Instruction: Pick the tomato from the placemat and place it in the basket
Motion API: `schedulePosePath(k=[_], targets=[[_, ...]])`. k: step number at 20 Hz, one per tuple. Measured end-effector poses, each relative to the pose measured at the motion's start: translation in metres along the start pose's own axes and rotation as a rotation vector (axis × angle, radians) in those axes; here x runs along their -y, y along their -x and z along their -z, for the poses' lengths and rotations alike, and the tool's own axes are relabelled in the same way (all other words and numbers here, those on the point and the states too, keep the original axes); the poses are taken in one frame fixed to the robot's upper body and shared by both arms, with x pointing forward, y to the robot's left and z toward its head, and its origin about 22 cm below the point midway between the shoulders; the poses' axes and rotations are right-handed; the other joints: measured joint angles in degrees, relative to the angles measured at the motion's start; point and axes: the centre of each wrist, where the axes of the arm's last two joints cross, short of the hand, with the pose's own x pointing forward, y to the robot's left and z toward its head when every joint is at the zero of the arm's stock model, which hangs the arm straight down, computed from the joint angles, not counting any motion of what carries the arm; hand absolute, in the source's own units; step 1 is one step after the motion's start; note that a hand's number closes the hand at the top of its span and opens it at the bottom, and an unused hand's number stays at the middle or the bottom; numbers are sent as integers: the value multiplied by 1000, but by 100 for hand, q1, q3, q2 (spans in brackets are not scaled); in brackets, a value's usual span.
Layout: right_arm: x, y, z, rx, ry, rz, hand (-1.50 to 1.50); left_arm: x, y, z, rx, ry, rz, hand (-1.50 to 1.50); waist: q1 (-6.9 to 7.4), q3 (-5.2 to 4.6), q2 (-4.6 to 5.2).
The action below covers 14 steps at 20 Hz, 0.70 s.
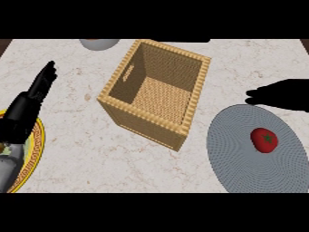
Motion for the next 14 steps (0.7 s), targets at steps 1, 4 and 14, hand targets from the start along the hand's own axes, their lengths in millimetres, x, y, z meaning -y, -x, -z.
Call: schedulePosePath(k=[1,4,14], targets=[[0,3,4,-9,-15,-5,-150,1,1,-1,2,2,2,0,-1,2,1],[1,13,13,-26,-43,-8,-150,2,-1,1,2,-4,1,0,-13,7,0],[-26,32,57,-63,-134,-69,-150,-2,-1,-5,3,1,-9,0,-22,12,1]])
